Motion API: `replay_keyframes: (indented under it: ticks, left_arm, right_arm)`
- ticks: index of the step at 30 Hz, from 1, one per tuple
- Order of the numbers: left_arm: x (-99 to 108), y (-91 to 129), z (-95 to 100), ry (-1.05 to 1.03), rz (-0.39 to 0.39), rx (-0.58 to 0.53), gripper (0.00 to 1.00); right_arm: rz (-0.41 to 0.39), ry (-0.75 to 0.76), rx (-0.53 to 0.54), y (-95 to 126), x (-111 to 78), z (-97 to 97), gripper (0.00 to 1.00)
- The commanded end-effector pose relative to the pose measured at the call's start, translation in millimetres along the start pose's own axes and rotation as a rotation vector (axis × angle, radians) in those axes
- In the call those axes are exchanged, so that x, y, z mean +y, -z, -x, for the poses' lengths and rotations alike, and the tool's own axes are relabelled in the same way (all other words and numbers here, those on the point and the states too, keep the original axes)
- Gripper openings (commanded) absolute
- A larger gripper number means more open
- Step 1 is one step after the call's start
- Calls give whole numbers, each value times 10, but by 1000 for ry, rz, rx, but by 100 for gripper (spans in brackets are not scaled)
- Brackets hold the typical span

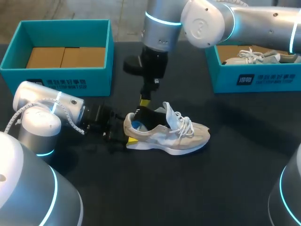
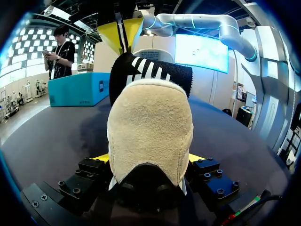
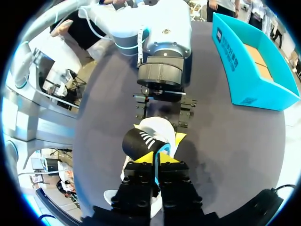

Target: Take the shoe out of the shoebox, open the shoe tongue, remove and reinsert the insole, then place the shoe into the shoebox

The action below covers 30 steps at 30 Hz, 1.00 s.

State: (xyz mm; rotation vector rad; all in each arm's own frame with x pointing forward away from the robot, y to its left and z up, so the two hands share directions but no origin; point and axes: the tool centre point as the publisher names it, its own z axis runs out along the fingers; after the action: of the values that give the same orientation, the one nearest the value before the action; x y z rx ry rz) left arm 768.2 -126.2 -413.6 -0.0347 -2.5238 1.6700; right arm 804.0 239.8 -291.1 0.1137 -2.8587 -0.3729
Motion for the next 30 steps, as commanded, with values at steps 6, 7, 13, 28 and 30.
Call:
replay_keyframes:
  ticks: [6, 7, 13, 28, 30]
  left_arm:
    - [16, -1, 3, 1, 1, -1, 0]
    - [16, -1, 3, 1, 1, -1, 0]
    - [16, -1, 3, 1, 1, -1, 0]
    - [16, -1, 3, 1, 1, -1, 0]
    - [16, -1, 3, 1, 1, -1, 0]
  right_arm:
    - [-28, -2, 11, 154, 33, -66, 0]
    - [-34, -8, 4, 206, 26, -79, 0]
    - [-50, -29, -36, 452, -26, -139, 0]
    - [-178, -111, -115, 1126, -214, -301, 0]
    - [-187, -123, -118, 1186, -225, -314, 0]
